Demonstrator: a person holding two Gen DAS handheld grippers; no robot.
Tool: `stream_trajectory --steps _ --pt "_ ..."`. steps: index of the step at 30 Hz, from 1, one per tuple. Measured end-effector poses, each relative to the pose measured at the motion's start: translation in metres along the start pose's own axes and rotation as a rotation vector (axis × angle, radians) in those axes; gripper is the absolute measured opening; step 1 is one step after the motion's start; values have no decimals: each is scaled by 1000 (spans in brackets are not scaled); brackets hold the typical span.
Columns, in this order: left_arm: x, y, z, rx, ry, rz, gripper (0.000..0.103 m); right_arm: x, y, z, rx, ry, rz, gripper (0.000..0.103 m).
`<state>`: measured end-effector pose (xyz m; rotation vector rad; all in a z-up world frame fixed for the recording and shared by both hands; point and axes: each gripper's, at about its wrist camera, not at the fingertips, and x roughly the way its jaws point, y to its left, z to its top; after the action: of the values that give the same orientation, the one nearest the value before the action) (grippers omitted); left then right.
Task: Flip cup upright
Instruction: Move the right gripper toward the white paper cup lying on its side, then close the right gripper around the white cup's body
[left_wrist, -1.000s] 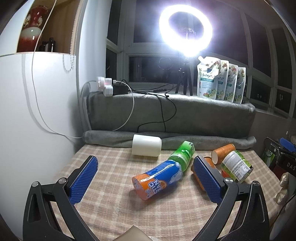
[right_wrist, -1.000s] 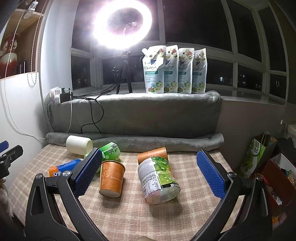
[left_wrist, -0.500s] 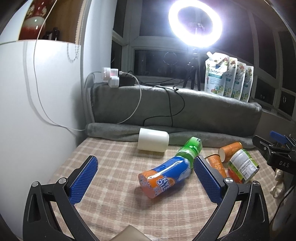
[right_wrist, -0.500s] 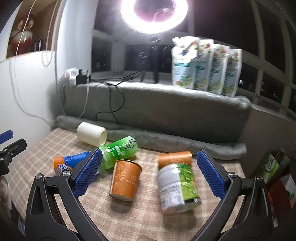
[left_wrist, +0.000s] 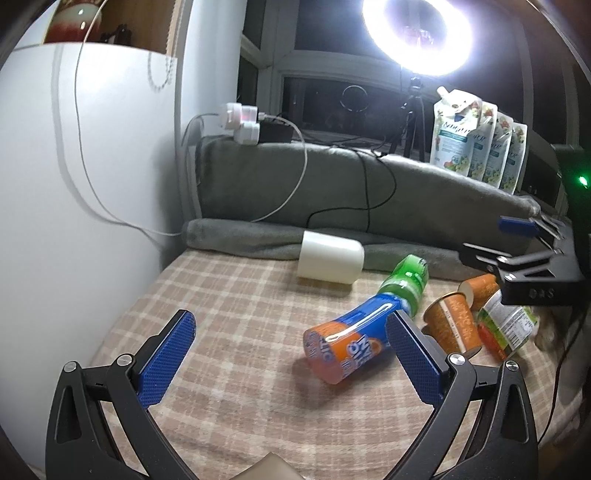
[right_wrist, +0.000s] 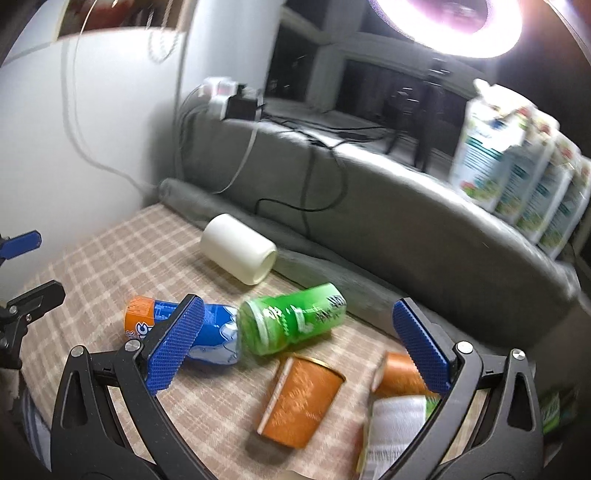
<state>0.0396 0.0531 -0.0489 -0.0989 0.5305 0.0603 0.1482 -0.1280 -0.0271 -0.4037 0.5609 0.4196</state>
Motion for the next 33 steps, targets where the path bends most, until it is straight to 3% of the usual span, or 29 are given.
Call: stream_trajectory --steps 17,33 --pt "15 35 -15 -46 66 43 102 129 58 54 -324 202 136 103" --pt "31 57 -13 -88 91 76 102 219 102 58 -575 334 100 103"
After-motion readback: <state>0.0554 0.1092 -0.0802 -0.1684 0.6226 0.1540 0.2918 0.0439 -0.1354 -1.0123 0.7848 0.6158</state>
